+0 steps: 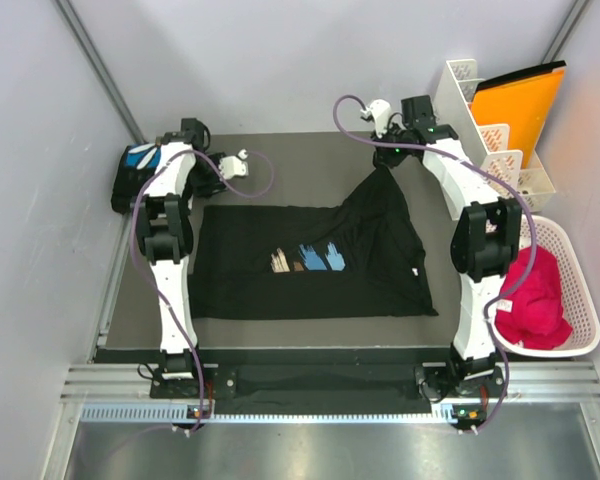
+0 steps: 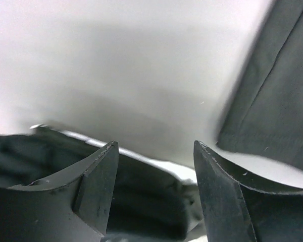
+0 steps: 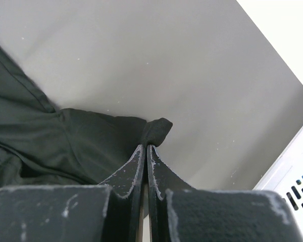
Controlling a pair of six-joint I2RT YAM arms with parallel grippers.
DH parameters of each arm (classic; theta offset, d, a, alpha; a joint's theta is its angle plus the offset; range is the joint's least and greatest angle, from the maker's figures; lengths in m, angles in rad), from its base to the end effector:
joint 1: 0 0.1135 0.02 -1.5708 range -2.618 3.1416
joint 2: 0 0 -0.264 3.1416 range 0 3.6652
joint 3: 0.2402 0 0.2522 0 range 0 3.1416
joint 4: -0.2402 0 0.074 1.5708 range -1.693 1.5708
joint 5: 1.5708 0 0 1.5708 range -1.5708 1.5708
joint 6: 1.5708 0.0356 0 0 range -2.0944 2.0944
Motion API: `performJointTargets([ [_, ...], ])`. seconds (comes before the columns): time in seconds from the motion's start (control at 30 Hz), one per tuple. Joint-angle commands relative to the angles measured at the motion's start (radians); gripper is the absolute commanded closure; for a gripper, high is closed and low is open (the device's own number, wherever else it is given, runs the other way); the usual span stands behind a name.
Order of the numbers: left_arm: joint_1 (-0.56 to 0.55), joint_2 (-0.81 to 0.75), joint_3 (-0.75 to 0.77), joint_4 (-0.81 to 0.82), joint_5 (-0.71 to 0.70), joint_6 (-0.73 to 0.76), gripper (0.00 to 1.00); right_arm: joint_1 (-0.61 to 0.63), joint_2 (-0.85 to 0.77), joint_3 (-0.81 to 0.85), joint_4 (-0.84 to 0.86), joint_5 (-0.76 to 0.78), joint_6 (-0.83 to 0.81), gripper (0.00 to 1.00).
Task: Fold and stack the t-shirts
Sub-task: Fold the tshirt
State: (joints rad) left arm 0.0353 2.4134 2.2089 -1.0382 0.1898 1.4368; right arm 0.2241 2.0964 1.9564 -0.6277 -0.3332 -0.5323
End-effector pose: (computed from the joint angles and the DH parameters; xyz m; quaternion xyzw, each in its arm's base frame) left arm 0.5041 0.0111 0.1951 0.6451 0.7407 0.0399 0.1833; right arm 0.4662 0.1182 0.2923 -0.3954 0.8196 0.0917 0.4043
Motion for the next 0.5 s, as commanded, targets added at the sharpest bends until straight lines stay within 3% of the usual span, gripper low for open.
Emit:
performJointTargets([
  [0.0, 0.008, 0.045, 0.156, -0.224, 0.056, 0.068, 0.34, 0.017, -0.064, -0.007, 0.032, 0.002, -0.02, 1.0],
  [0.2, 0.006, 0.059, 0.141, -0.341, 0.051, 0.094, 0.34, 0.026, -0.081, -0.033, 0.043, 0.003, -0.035, 1.0],
  [0.47, 0.008, 0.059, 0.087, -0.319, 0.045, 0.083, 0.34, 0.032, -0.085, -0.04, 0.049, 0.006, -0.034, 1.0],
])
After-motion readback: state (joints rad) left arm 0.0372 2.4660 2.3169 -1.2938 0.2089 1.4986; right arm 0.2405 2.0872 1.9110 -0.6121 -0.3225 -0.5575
